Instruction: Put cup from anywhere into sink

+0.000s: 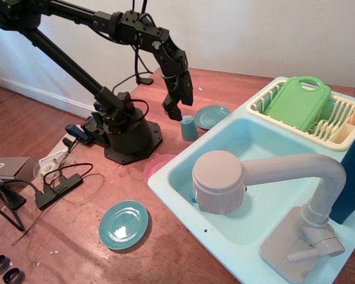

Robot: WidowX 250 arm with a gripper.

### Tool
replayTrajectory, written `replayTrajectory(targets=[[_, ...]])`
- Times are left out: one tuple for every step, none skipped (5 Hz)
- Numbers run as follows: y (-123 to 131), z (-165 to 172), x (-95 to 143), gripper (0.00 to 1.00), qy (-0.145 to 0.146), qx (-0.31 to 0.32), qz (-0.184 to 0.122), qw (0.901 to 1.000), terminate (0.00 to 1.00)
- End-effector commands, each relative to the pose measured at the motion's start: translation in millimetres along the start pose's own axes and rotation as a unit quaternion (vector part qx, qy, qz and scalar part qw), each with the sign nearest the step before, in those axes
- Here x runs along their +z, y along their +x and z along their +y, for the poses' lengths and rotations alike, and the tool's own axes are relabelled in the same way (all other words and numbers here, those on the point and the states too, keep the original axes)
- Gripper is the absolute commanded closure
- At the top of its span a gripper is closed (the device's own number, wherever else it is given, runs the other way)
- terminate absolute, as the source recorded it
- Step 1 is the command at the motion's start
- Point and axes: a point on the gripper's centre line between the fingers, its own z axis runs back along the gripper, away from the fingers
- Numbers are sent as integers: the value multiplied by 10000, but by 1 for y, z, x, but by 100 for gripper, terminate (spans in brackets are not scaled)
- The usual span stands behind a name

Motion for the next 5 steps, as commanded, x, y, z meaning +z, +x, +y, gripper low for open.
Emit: replayTrajectory(targets=[[0,0,0,0,0,0,0,10000,0],[3,-1,-17,0,-49,87,47,9999,0],[9,2,-37,0,-33,93,51,9999,0],[15,7,-55,0,-137,145,165,9997,0],[23,6,-57,0,-112,101,214,9997,0]])
